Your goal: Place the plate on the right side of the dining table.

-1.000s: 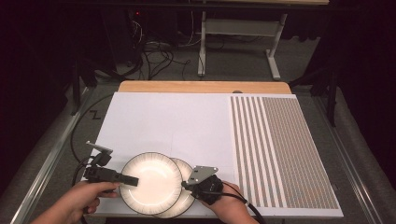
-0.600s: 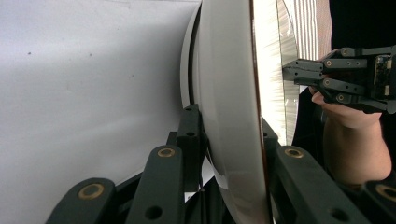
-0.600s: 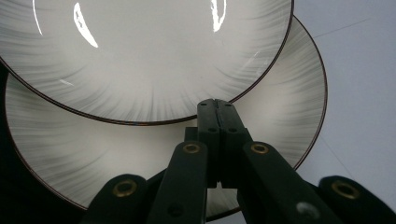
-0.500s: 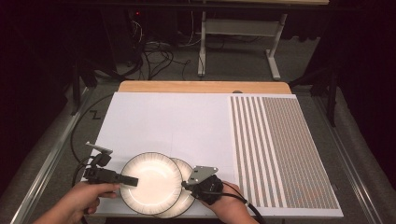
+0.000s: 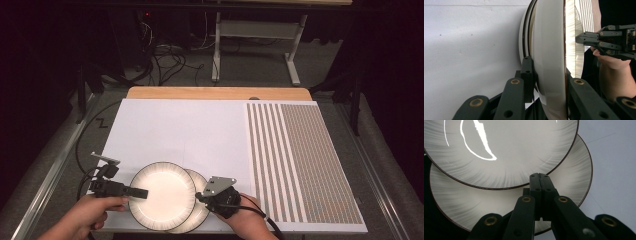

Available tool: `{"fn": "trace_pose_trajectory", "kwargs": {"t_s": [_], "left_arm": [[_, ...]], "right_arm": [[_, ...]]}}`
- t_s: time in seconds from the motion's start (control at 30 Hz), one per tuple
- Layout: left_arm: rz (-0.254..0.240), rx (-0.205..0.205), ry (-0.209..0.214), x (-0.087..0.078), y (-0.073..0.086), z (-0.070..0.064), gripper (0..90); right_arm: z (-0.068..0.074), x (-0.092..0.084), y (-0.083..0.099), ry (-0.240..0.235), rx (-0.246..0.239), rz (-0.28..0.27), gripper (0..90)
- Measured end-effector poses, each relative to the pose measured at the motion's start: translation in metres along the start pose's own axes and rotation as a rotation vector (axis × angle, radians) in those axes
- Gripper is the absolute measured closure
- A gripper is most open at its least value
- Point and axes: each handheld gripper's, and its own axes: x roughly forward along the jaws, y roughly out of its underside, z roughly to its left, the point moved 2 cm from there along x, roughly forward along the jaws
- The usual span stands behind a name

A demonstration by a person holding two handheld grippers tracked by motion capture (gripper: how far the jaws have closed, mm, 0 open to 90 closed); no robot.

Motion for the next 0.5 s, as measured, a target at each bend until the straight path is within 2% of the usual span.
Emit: {"fn": "trace_pose_trajectory", "kwargs": {"t_s": [0.23,0.5], "left_arm": [[-0.017,0.005,0.013,-0.002,0.002,0.001,75.9],[-0.058,0.026,0.015,-0.007,0.002,-0.001,77.5]], "right_arm": [[-0.004,-0.008,0.000,0.011,0.011,-0.031,90.0],[-0.013,-0.020,0.005,0.028,0.049,-0.061,89.6]]}}
